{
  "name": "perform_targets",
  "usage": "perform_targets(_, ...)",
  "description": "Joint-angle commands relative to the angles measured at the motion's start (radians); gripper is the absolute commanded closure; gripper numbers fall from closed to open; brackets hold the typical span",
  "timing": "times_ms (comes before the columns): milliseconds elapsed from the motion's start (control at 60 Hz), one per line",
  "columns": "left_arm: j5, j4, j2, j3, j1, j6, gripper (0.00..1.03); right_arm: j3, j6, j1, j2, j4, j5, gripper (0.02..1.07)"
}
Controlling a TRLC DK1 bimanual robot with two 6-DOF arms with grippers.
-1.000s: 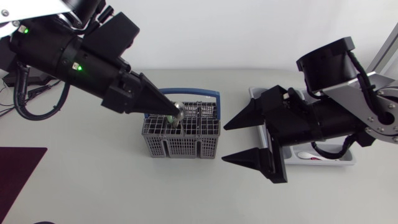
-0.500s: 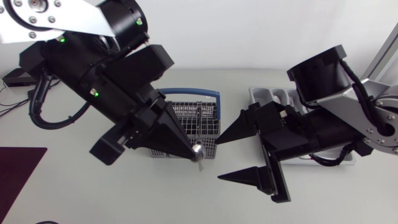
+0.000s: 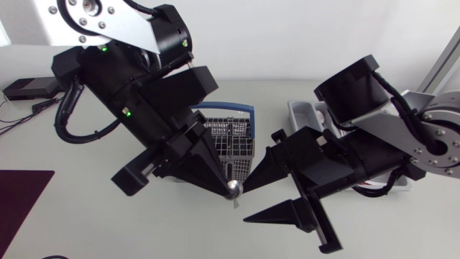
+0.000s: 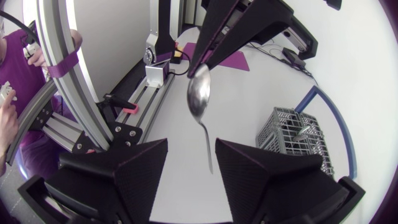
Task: Unload the cutlery basket into the drawer organizer.
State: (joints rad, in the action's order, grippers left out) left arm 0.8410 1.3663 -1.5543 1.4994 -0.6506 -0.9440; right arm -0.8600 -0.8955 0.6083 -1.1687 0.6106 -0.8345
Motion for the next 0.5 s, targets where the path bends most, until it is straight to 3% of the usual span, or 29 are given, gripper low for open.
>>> perform_targets(0,0.029,0.039,-0.030,0.039,-0.007,-0.061,0.87,-0.028,-0.023,0.015,-0.019,0.017,-0.009,0.56)
perform_targets(183,0.038,0.056,-0.046,0.051,-0.017,-0.072,0.87,-0.036,-0.023,0.019,-0.028,0.017,-0.012,0.58)
perform_targets(483,0.038,0.057,-0.058,0.064,-0.021,-0.073,0.87,-0.030,-0.029,0.022,-0.023,0.018,-0.020,0.97)
